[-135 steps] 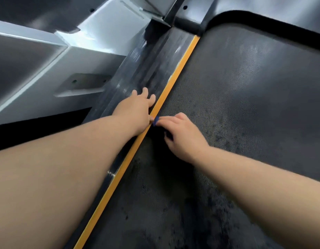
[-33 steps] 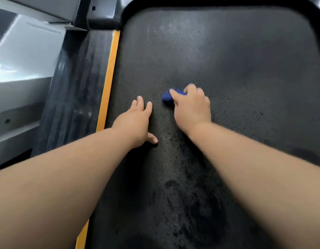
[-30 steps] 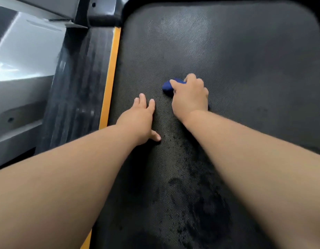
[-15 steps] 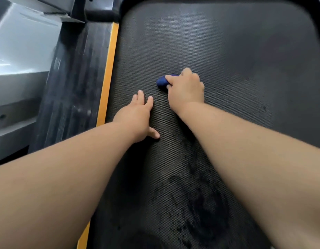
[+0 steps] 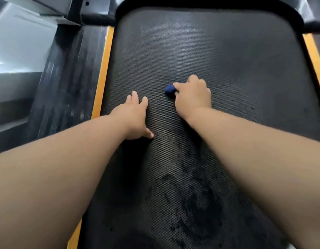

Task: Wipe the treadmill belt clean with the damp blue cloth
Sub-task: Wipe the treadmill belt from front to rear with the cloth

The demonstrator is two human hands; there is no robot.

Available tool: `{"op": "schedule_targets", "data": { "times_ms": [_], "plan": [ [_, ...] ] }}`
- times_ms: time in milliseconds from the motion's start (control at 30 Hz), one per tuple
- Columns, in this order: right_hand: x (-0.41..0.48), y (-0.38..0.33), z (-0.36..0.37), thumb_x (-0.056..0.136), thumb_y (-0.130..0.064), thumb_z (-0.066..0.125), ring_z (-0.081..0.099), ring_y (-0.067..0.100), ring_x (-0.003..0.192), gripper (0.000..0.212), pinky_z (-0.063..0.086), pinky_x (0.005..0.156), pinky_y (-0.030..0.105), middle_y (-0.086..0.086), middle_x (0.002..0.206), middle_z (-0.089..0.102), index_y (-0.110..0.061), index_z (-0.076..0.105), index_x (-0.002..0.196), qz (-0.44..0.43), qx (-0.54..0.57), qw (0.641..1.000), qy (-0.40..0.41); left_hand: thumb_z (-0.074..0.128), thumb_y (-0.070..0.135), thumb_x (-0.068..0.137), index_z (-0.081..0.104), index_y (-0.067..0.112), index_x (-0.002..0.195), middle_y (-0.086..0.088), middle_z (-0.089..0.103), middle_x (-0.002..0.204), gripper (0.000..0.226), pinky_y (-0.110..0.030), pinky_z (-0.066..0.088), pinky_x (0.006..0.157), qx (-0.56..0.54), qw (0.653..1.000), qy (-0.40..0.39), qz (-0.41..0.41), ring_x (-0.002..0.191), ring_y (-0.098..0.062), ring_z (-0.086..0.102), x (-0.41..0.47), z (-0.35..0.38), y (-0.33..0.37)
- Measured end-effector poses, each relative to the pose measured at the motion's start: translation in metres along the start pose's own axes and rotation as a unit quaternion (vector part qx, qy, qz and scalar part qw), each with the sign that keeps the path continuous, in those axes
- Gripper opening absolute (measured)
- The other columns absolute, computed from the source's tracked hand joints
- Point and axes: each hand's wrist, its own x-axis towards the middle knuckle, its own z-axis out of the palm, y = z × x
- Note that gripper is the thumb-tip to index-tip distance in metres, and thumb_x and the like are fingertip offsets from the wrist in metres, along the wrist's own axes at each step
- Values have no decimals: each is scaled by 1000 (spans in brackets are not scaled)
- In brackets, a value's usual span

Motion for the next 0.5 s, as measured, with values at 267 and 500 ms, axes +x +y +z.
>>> {"op": "schedule_targets", "data": {
  "times_ms": [267, 500],
  "plan": [
    [-106, 57, -5, 75, -26, 71, 54, 34, 73, 29, 48, 60, 41, 8, 88, 58, -28, 71, 104, -99, 30, 995, 15, 69, 73, 61, -7, 43, 147, -16, -9, 157, 119, -56, 28, 108, -22, 1000, 13, -11, 142, -46, 2, 0, -5, 22],
    [3, 36, -15, 94, -30, 51, 43, 31, 117, 30, 38, 95, 40, 7, 123, 45, -37, 60, 122, 74, 32, 997, -15, 78, 64, 58, -7, 35, 150, -25, -14, 154, 128, -65, 24, 105, 1, 998, -28, -53, 134, -62, 3, 15, -16, 44]
  ]
}}
